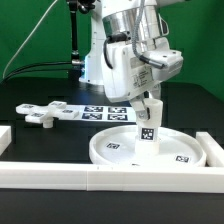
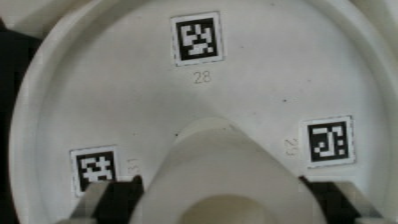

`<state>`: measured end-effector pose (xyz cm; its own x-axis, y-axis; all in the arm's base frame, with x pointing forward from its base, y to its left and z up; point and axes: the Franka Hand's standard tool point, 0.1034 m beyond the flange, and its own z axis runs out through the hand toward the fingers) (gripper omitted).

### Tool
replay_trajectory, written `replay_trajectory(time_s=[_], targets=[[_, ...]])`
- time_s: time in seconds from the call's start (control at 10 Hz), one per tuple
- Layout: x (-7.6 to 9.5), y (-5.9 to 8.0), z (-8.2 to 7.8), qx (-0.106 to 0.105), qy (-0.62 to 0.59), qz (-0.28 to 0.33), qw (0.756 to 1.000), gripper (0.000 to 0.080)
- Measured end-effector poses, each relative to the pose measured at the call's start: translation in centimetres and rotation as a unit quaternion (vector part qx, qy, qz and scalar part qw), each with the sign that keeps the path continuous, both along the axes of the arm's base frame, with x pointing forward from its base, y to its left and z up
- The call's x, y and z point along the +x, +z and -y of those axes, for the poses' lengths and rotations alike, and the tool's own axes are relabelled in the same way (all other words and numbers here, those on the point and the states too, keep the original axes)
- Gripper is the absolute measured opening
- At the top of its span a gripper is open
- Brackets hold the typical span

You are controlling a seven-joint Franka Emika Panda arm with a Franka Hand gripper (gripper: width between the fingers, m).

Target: Assemble round table

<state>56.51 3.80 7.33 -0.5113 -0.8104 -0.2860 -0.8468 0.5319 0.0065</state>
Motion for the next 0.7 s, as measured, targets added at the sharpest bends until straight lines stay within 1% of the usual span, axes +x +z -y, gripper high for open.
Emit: replay_trajectory(time_s=[0.1,0.2,0.3,0.4,0.5,0.6,0.7], targets=[[-0.1,-0.1,-0.1,-0.001,0.007,0.001,1.0,0.0505],[-0.1,-0.1,-0.1,-0.001,0.009,0.001,1.0,0.0619],[-0.1,-0.1,-0.2,-0.002,0.021,0.0,1.0,0.0619],[-0.1,0.4,-0.9,-0.003,0.096,-0.007,0.995,0.0643],[0.4,1.1,-1.2,-0.006,0.145,0.01,0.989,0.0648],[0.3,1.6,-2.0,-0.009,0.178,0.021,0.984,0.0648],[-0.1,2.0,-2.9,-0.01,0.215,0.03,0.976,0.0649]])
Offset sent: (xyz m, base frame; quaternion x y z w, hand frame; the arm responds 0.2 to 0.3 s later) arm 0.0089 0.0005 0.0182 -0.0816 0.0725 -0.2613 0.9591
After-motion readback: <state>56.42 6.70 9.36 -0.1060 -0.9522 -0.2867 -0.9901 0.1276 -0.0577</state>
